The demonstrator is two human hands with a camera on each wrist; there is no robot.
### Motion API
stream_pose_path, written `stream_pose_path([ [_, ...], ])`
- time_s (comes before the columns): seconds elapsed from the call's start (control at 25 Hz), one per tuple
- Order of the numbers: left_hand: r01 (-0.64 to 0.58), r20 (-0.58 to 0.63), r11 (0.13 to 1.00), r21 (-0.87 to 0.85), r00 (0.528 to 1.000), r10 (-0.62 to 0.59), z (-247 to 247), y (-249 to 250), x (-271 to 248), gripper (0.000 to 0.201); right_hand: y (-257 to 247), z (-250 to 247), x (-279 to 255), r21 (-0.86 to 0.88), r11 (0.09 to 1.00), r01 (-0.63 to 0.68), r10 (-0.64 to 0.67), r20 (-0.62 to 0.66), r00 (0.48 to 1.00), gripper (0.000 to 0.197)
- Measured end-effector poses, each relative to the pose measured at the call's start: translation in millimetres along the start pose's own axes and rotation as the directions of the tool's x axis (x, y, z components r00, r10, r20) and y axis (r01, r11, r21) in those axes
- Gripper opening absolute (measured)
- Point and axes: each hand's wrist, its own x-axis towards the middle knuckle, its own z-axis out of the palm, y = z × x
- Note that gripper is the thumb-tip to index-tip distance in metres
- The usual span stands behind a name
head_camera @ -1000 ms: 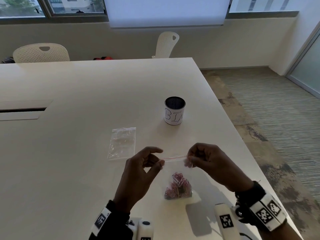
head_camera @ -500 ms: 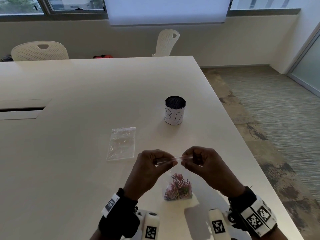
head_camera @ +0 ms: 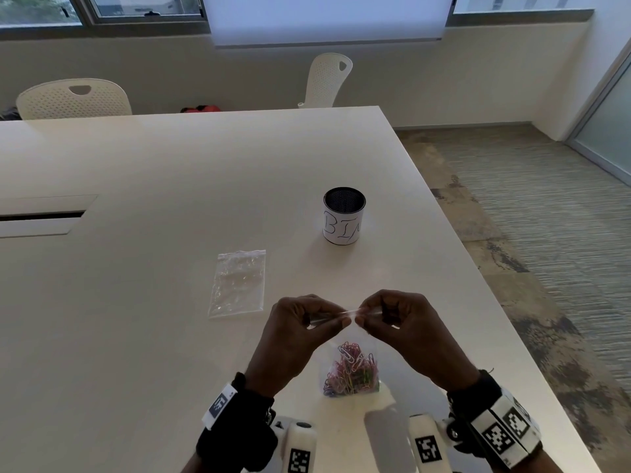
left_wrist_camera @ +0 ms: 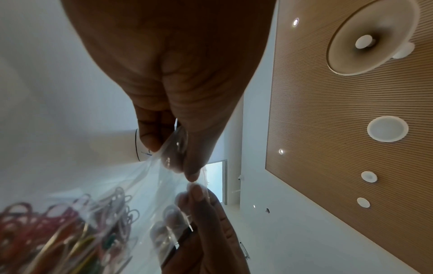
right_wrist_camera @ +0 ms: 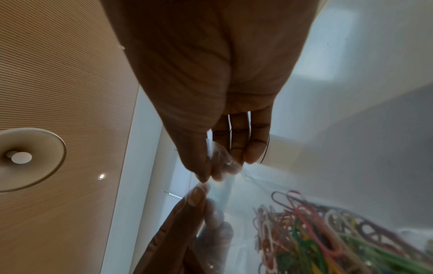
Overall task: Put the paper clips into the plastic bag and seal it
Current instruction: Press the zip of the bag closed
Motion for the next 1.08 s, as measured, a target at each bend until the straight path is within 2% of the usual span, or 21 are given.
stream_pose_path([
  [0.24, -0.014, -0.026, 1.000, 0.009, 1.000, 0.014, 4, 1, -1, 0.005, 1, 3, -2, 0.061, 0.998, 0.007, -0.005, -0.026, 1.000, 0.003],
  [0.4, -0.019, -0.064, 1.000, 0.000, 0.998, 0.019, 10, -2, -2, 0.007, 3, 12, -2, 0.121, 0.992, 0.031, -0.025, -0.054, 0.998, 0.012],
  [0.64, -0.025, -0.124, 0.999, -0.022, 0.992, 0.022, 14, 2, -9, 0.010, 6, 5, -4, 0.125, 0.992, 0.022, -0.009, -0.107, 0.994, 0.010],
  [0.84, -0.047, -0.120, 0.997, 0.057, 0.991, 0.053, 12, 2, -10, 0.008, 6, 1, -7, 0.033, 0.999, 0.004, -0.001, -0.102, 0.995, 0.011],
  [1.08, -0.042, -0.144, 0.994, 0.106, 0.988, 0.057, -1, 4, -12, 0.009, 5, -7, -12, 0.066, 0.997, -0.033, 0.041, -0.117, 0.992, 0.005],
])
